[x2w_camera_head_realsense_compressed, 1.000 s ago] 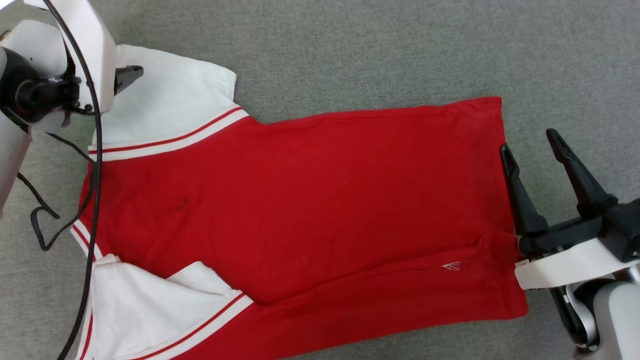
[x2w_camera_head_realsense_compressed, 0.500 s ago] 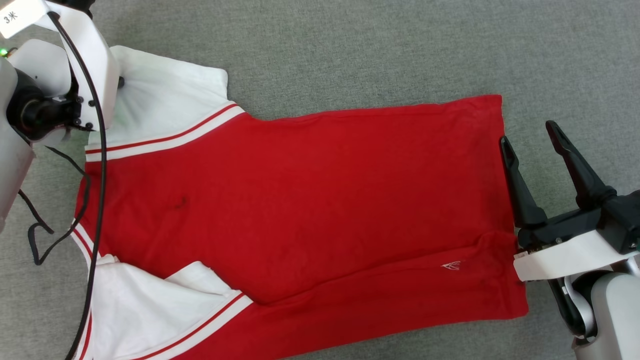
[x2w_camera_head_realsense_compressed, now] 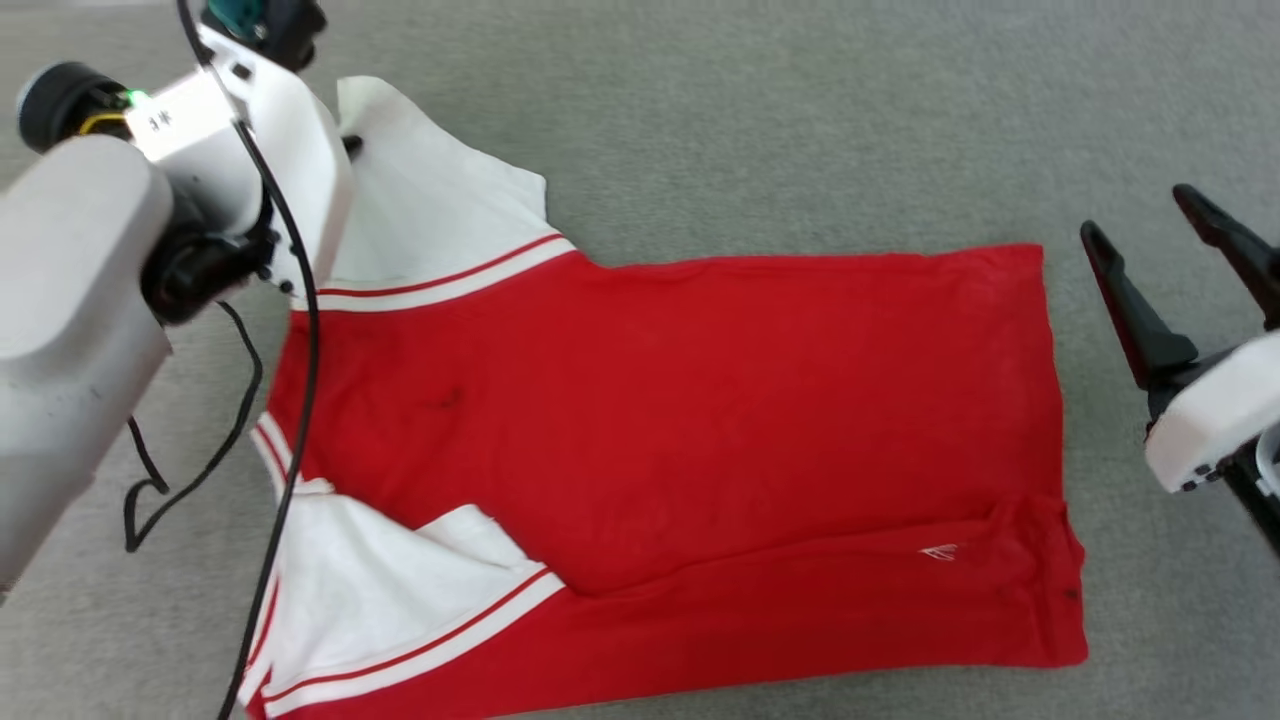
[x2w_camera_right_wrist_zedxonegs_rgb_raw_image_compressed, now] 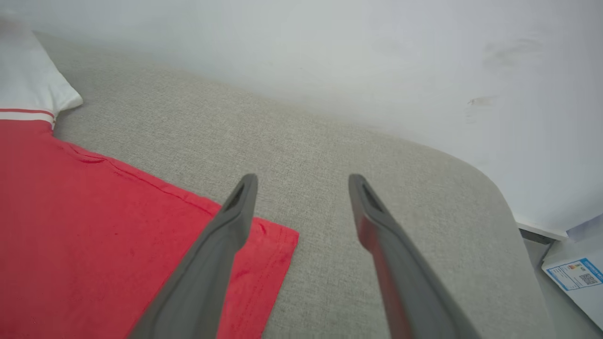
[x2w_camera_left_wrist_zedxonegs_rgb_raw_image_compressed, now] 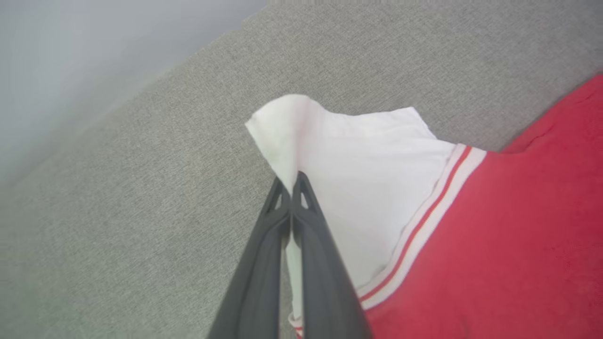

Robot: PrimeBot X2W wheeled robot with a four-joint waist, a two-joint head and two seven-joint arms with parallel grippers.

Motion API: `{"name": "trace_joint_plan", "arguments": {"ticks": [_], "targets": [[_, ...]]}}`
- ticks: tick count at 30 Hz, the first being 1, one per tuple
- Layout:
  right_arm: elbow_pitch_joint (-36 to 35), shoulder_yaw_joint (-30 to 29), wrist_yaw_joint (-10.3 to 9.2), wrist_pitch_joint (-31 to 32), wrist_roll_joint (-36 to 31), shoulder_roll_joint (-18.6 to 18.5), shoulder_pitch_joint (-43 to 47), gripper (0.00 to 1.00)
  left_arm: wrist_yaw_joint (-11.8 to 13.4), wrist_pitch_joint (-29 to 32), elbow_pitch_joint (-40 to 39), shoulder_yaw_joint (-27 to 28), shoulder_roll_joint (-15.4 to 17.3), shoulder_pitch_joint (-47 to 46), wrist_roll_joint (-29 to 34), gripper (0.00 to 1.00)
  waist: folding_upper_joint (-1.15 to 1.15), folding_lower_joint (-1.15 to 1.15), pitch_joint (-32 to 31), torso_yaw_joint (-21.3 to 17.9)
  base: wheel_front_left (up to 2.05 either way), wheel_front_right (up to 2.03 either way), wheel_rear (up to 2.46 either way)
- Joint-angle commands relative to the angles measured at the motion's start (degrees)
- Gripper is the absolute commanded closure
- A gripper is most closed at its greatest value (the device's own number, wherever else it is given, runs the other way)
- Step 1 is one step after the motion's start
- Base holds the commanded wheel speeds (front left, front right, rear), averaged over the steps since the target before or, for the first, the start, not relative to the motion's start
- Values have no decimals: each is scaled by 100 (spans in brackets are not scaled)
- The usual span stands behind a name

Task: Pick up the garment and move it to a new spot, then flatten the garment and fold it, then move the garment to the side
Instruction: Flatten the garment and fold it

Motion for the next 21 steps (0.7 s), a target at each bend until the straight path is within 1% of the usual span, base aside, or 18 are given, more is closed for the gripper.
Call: {"name": "trace_joint_plan", "arguments": {"ticks": [1,3,7,11,14,16,21], "targets": [[39,143,-6,377,224,-199,-156,0,-2,-107,-56,-42,-16,78,71,100,0,0,-121,142,0,0,0],[121,381,-8,1072,530,-557,-371,0,-2,-243,-133,-101,-53,140,81,100,0,0,-165,222,0,0,0],[355,785,-8,2359,1234,-1085,-808,0,-3,-434,-272,-167,-72,191,100,100,0,0,-199,365,0,0,0],[669,1157,-7,3286,1650,-1373,-1182,0,-3,-553,-399,-206,-96,201,117,100,0,0,-154,501,0,0,0],[936,1400,-7,3661,1671,-1473,-1493,0,-3,-617,-482,-225,-98,137,153,100,0,0,-73,599,0,0,0],[1168,1529,-7,3804,1746,-1408,-1634,0,-3,-649,-519,-232,-98,91,185,100,0,0,-10,657,0,0,0],[1643,1698,-7,3805,1744,-1223,-1909,0,7,-720,-591,-241,-139,28,223,100,0,0,132,765,0,0,0]]}}
